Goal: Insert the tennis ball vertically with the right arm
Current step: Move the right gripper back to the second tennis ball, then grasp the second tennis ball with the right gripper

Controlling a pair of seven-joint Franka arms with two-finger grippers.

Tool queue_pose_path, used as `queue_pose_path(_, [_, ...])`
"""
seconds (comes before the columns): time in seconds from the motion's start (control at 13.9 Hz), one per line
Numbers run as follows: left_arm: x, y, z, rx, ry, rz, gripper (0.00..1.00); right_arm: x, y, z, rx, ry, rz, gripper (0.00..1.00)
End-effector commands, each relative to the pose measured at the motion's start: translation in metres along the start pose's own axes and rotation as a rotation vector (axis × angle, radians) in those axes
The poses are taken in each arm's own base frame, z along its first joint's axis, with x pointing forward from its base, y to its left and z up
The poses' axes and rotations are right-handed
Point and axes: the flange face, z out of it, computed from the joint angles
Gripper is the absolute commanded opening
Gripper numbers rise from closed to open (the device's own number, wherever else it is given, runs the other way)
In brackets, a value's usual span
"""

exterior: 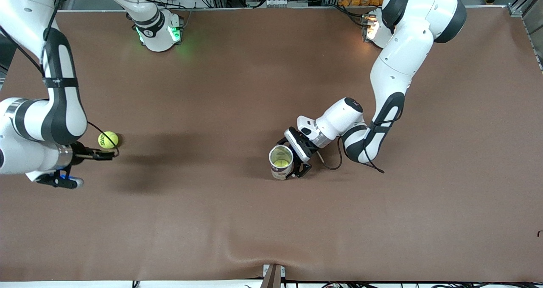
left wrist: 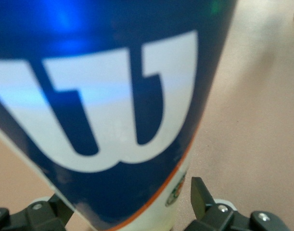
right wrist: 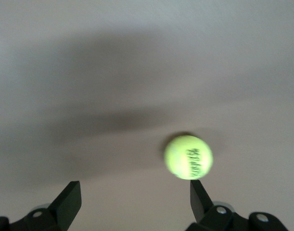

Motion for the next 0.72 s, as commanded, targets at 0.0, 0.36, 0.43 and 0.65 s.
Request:
queue_pose_path(0.0, [-0.001, 0.0, -0.001, -0.013, 0.007, 0.016, 0.98, -0.024, 0.034, 0.026, 0.012, -0.023, 0.001, 1.0])
queue_pose_path(0.36, [-0.001, -0.001, -0.001, -0.012, 0.008, 0.015, 0.94, -0.026, 0.043, 0.079, 0.005, 0.039, 0.018, 1.0])
queue_pose_path(0.43, [-0.001, -0.001, -0.001, -0.012, 0.008, 0.015, 0.94, -0.027, 0.044, 0.084, 0.004, 0.042, 0.017, 1.0])
queue_pose_path(0.65, [0.001, 0.0, 0.0, -0.012, 0.01, 0.015, 0.88, -0.034, 0.044, 0.097, 0.006, 0.019, 0.019, 1.0])
